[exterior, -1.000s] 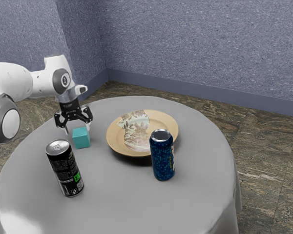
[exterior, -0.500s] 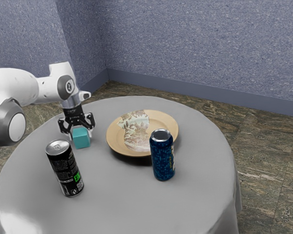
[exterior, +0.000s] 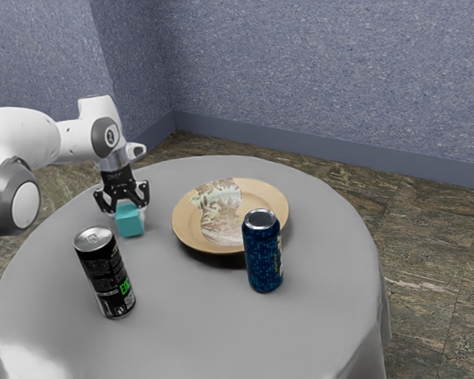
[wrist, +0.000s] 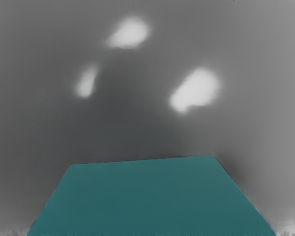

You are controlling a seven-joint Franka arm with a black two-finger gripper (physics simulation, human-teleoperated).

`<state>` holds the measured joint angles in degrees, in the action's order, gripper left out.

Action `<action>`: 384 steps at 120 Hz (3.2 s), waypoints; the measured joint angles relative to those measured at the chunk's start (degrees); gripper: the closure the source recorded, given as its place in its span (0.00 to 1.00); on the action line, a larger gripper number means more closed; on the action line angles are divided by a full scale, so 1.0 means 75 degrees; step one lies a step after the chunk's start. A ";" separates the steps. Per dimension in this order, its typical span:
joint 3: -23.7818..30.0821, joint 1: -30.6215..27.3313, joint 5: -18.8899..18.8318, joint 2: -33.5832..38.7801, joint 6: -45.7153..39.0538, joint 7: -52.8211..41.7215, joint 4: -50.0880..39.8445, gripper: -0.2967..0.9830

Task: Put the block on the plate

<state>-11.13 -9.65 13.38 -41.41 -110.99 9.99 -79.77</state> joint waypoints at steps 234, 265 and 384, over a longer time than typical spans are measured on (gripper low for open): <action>0.0705 0.2411 -0.0601 -0.0184 0.0628 0.0927 0.1684 0.48; 0.0801 0.2343 -0.0606 -0.0731 0.0627 0.0953 0.2298 0.48; 0.0813 0.2362 -0.0773 -0.0152 0.1804 0.0587 0.2313 0.24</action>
<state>-5.03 8.07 7.58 -42.55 -97.46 14.40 -62.43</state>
